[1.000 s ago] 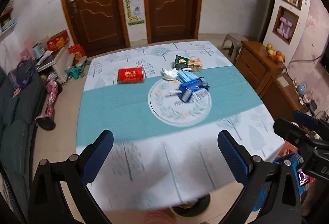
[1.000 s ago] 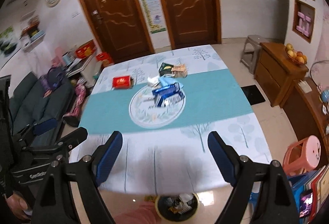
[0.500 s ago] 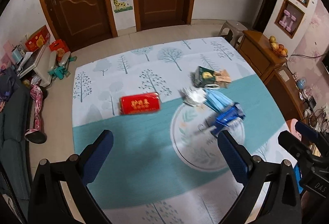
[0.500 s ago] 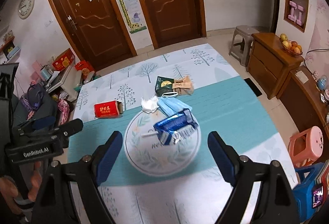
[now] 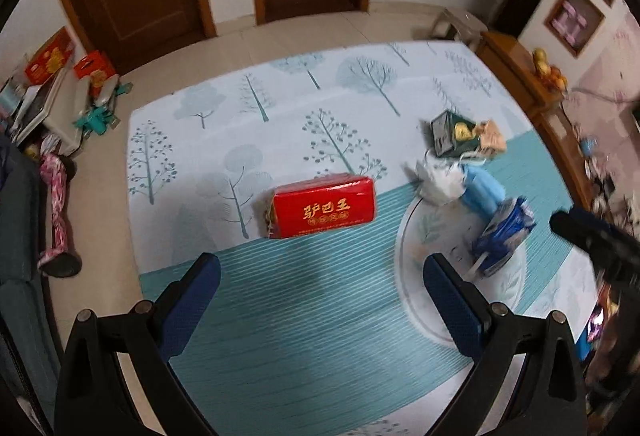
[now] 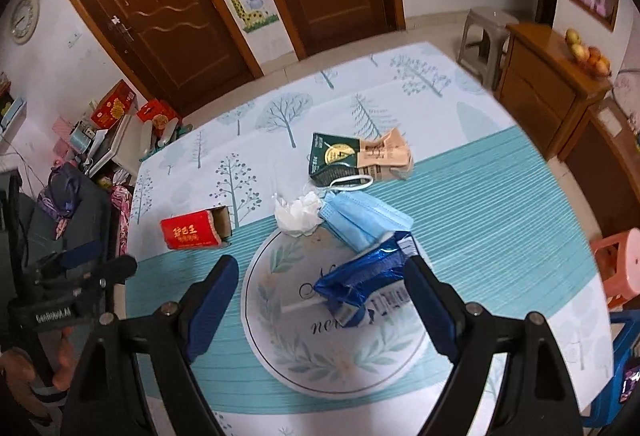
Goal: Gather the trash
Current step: 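Grasp the red box with the left tool while the right tool grasps the milk carton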
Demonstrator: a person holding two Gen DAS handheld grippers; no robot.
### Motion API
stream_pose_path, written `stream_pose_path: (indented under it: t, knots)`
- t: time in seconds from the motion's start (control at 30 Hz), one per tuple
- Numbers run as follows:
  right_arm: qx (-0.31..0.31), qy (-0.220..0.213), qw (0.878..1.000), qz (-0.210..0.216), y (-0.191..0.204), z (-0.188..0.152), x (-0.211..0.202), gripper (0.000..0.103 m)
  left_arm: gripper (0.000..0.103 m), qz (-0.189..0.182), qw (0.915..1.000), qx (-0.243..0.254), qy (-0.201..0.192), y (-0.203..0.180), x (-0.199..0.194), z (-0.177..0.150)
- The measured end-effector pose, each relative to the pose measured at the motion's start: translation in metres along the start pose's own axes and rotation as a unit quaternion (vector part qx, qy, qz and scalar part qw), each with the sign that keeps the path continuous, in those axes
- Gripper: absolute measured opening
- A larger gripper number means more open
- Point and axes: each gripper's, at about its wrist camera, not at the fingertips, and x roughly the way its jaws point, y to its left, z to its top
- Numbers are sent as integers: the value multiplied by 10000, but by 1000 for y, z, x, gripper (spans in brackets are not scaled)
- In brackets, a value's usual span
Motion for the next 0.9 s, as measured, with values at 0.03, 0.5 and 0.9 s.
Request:
stream_pose_path:
  t: [0.03, 0.5, 0.9]
  knots:
    - [63, 60, 10000, 28, -1, 1, 5, 85, 100, 44, 9999, 155, 20, -1, 4, 2]
    - [347, 375, 9986, 138, -15, 1, 37, 77, 100, 788, 9602, 2664, 304, -54, 79, 28]
    - [186, 302, 9994, 54, -13, 11, 44, 76, 69, 622, 9582, 2626, 947, -49, 130, 31]
